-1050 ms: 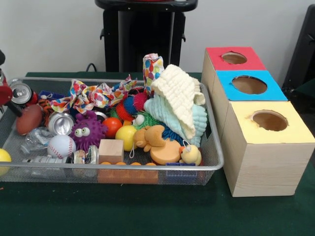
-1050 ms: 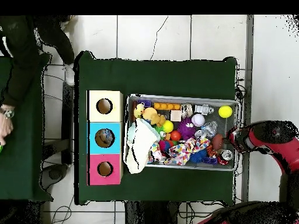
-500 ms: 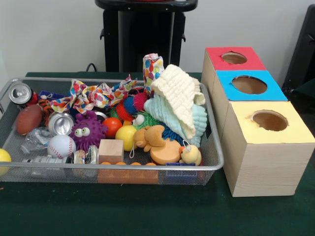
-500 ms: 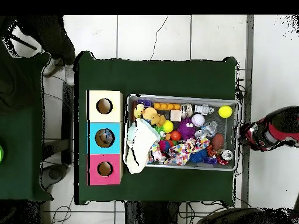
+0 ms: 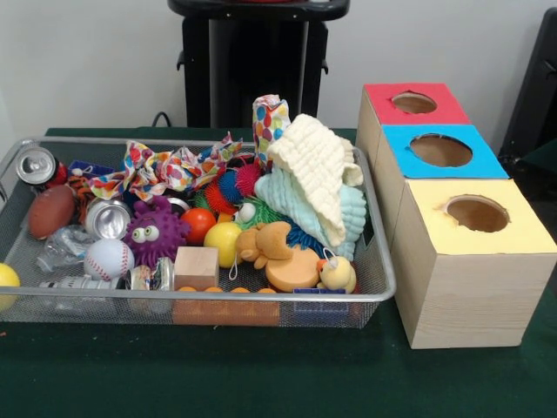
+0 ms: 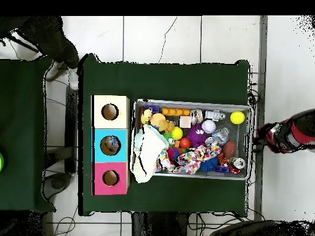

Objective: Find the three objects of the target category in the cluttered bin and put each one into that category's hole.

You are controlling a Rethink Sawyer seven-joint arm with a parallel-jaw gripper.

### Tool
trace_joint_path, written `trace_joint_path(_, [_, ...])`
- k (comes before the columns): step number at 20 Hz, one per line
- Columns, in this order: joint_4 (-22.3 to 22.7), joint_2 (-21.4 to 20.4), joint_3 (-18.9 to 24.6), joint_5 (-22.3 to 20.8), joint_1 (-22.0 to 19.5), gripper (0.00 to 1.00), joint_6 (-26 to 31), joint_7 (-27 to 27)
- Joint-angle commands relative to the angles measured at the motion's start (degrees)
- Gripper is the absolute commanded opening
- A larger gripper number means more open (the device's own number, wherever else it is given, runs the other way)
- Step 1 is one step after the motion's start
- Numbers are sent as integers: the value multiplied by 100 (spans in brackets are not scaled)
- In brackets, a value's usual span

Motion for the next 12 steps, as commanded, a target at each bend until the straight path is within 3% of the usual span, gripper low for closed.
trace_joint_path(1, [1079,295,559,405,-20,0,-748,632])
trace_joint_path(12, [1709,322,662,959,13,0,-1291,552])
